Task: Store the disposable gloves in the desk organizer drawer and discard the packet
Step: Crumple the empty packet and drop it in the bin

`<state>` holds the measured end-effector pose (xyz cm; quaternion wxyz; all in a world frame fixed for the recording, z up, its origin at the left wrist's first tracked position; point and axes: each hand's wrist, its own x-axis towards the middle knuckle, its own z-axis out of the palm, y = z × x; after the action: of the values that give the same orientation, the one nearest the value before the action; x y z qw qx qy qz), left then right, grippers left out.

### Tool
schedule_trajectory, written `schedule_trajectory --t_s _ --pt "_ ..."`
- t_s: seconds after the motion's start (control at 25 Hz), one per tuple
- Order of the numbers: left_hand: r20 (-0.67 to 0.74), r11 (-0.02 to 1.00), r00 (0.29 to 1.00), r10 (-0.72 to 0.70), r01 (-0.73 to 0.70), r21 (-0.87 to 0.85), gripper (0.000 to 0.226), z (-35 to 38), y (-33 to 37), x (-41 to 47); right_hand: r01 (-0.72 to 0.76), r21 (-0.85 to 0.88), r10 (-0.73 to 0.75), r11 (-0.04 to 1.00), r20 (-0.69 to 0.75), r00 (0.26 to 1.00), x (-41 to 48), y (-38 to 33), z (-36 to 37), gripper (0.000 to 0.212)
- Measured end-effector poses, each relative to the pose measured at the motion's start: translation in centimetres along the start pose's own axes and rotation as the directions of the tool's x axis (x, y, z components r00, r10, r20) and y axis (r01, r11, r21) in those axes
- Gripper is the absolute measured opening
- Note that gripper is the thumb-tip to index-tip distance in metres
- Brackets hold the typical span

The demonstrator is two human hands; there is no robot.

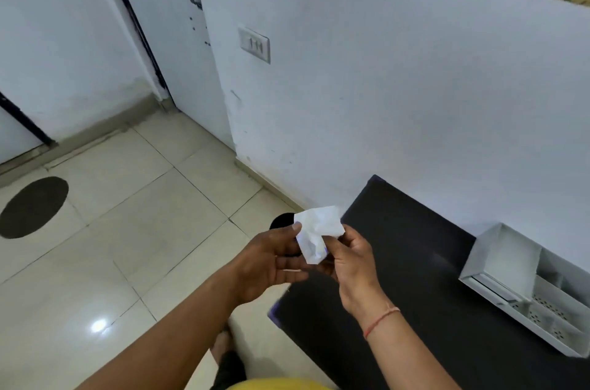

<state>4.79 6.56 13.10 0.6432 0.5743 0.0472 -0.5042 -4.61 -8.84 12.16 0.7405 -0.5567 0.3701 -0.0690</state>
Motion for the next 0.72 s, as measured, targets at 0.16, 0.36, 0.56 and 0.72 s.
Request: schedule_trajectory --t_s 0.16,0.36,0.56,0.72 --pt "-0.050 0.997 0.999 -0.018 0.021 0.076 0.039 -7.8 5.3 2.0 0.037 -0.068 -0.036 0.997 0.023 0.999 2.7 -0.9 8.6 0.017" --pt "-0.172 0.999 0.985 -0.016 0.011 -0.034 0.024 -12.8 9.5 6.6 0.043 0.022 -0.043 0.999 0.010 0.999 6.5 -1.9 14.2 0.032" --pt "-0.199 0.996 0.978 -0.057 0.043 -0.073 0.014 -13.1 12.5 11.8 0.030 0.192 -0.036 0.981 0.026 0.999 10.6 -3.1 14.7 0.059" --pt "-0.142 0.989 0.988 -0.064 0.082 0.124 0.017 -11.8 14.3 15.7 0.022 0.196 0.025 0.980 -0.233 0.972 15.3 -3.2 14.2 0.035"
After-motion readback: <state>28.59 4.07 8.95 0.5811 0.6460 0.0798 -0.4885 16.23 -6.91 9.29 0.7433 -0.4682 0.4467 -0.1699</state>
